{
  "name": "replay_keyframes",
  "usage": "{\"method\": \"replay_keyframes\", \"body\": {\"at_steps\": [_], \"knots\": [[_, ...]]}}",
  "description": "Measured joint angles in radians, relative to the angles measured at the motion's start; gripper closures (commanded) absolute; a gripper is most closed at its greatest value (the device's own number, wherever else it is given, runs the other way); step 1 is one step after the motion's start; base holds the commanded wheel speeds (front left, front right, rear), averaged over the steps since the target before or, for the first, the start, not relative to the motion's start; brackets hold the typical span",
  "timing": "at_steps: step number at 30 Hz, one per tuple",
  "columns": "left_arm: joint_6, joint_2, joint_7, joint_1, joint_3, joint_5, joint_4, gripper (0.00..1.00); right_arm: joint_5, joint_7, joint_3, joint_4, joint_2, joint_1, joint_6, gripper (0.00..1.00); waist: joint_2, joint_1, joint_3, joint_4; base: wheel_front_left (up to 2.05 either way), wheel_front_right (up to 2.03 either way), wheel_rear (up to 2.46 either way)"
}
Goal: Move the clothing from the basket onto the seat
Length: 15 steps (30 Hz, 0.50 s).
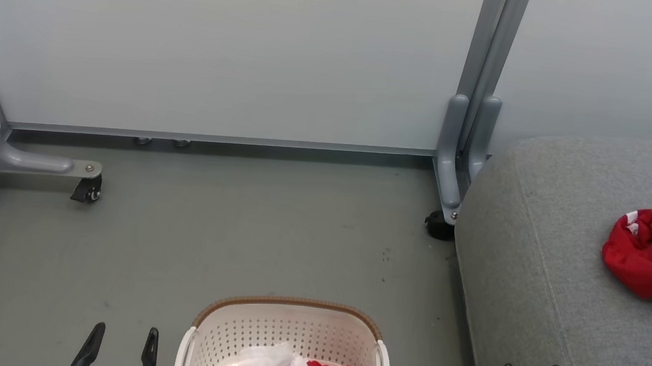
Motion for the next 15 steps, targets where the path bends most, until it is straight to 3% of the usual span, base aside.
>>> {"method": "replay_keyframes", "body": {"at_steps": [15], "knots": [[-0.008, 0.0, 0.0, 0.002, -0.001, -0.001, 0.024, 0.0, 0.0, 0.0, 0.009, 0.004, -0.003, 0.0, 0.0, 0.0, 0.0, 0.0, 0.0, -0.012, 0.0, 0.0, 0.0]]}}
